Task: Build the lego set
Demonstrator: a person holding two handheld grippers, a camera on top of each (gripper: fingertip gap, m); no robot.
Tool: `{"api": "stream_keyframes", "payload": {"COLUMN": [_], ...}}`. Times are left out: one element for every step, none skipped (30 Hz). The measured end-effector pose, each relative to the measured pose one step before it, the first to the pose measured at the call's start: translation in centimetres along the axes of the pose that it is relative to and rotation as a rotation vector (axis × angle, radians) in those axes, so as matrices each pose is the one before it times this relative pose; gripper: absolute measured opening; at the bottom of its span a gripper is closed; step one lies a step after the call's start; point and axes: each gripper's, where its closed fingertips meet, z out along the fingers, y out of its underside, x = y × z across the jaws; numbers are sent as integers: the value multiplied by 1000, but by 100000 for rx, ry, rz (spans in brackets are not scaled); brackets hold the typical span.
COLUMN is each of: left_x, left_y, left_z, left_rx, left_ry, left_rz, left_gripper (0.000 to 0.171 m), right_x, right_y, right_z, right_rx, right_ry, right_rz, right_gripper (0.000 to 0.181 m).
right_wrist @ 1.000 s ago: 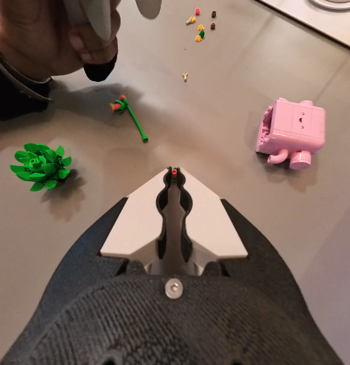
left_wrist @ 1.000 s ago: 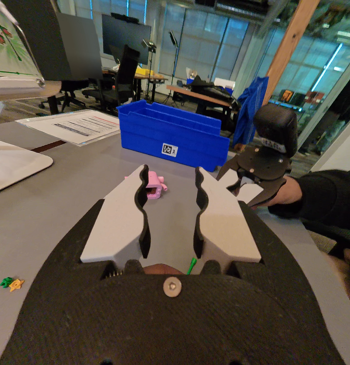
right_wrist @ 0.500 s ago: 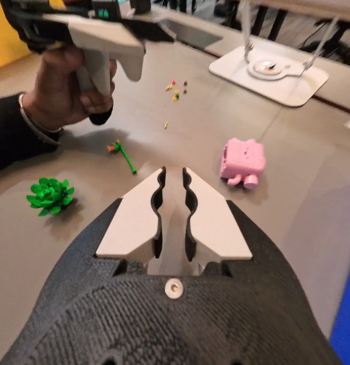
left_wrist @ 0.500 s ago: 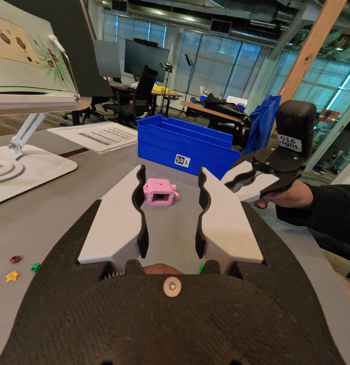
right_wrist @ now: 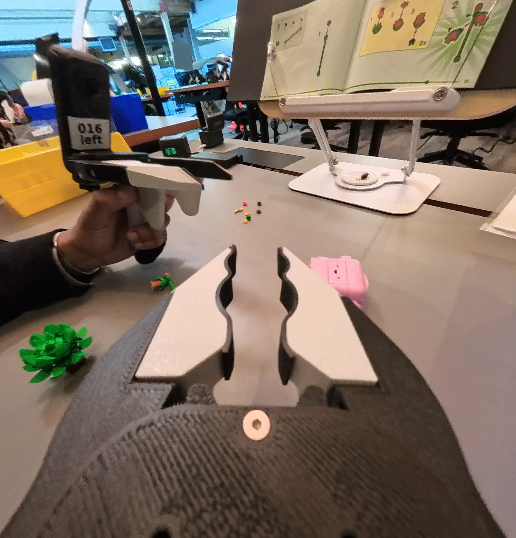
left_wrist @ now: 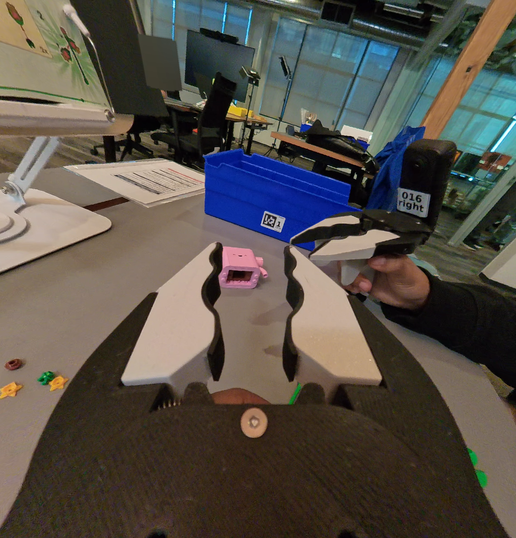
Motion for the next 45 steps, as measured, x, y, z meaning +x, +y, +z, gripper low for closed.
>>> {"api": "stream_keyframes", "payload": {"left_x": [-77,-136,-103,12,37,35,29,20,31,12,-9,-47,-172,-641,-1295,-1730,-1990,-2089,-2113,-1966,-1576,-1142,-911,-798,-638,-270,162,383,455,435,564,749,834,817,680,372,-36,-182,-208,43,242,209,103,60,-5], "left_y": [213,247,267,252,224,169,118,105,101,91,76,32,-33,-70,-174,-222,-188,-113,-9,197,497,990,1299,1251,1037,750,450,333,252,147,54,-6,12,133,199,312,259,46,-51,32,206,330,387,234,-94], "left_z": [100,90,87,89,85,82,76,74,68,58,38,1,-137,-376,-712,-1035,-1219,-1230,-1061,-771,-417,-116,85,235,360,402,404,397,356,303,251,266,328,411,481,502,473,421,405,403,391,389,371,291,135], "left_rx": [-696,-990,-1183,-1290,-1151,-867,-702,-626,-598,-551,-525,-546,-1162,-2108,-1755,-1038,-310,114,118,-616,-2127,-4905,-6529,-5693,-3983,-2529,-1193,-1293,-1573,-1378,-996,-709,-1005,-1612,-1932,-3019,-3132,-1892,-1282,-1705,-2619,-3268,-3425,-2452,-149], "left_ry": [19,-546,-622,-101,-6,-182,-357,-343,-308,-370,-491,-671,-1099,-3477,-6757,-8223,-8596,-8291,-7848,-6458,-3778,-1230,-445,-878,-1119,-35,1494,1949,1413,453,589,1490,2099,2283,1600,-39,-2353,-2778,-2118,31,1573,1471,706,401,-157], "left_rz": [-216,358,618,780,826,850,884,945,952,886,857,1137,2526,4207,4807,4388,2778,1392,-62,-1760,-2899,-3282,-2878,-2312,-2034,-2090,-1796,-1083,165,1460,2044,1749,874,344,243,587,1338,1941,1141,363,132,108,127,142,-302], "left_gripper": [39,38,36,30,24,21,20,18,17,15,13,12,11,9,9,8,7,6,5,4,4,4,1,0,0,0,0,0,0,1,2,4,6,9,11,10,9,8,6,7,9,13,15,17,18], "right_x": [-137,29,12,-97,-99,-56,-79,-53,-42,-65,-39,17,44,31,36,46,29,53,49,39,27,11,9,16,16,18,25,10,15,2,12,-7,-7,-25,-5,12,9,-1,3,6,4,0,15,11,18], "right_y": [-49,73,122,156,168,172,125,69,37,15,1,-14,-16,-29,-38,-52,-58,-51,-28,-3,28,24,13,6,1,-19,-21,-11,-4,5,20,17,22,23,-1,-9,-9,-4,5,11,22,11,6,6,16], "right_z": [-25,55,92,114,121,111,85,51,23,12,-9,-13,-16,-17,-40,-52,-51,-46,-33,-1,16,10,14,-1,-18,-16,-25,-12,4,7,7,11,25,5,10,-4,-13,2,7,4,14,12,6,6,17], "right_rx": [408,-483,-946,-1153,-1249,-1166,-872,-528,-246,-90,2,84,133,209,304,414,478,391,199,-34,-205,-236,-140,-58,32,133,175,101,-2,-65,-117,-194,-188,-140,-38,61,86,31,-61,-109,-106,-80,-56,-51,-85], "right_ry": [-789,163,-172,-853,-767,-296,-174,65,93,-230,-305,-111,-174,-355,-340,-302,-305,-198,-124,-154,-188,-268,-212,-112,-61,34,93,71,1,-9,-10,-157,-218,-254,-119,11,35,8,-18,-7,36,83,112,98,86], "right_rz": [292,205,238,178,57,-95,-410,-578,-518,-316,-19,323,588,712,768,766,717,697,662,591,496,400,397,425,320,176,84,64,62,55,79,137,149,117,82,22,5,24,24,3,-17,-29,-15,9,24], "right_gripper": [26,26,25,26,27,27,27,27,26,24,22,22,22,22,22,23,23,23,23,23,23,22,20,19,19,19,18,18,18,18,18,18,18,18,18,18,18,18,18,18,18,18,17,17,17]}}
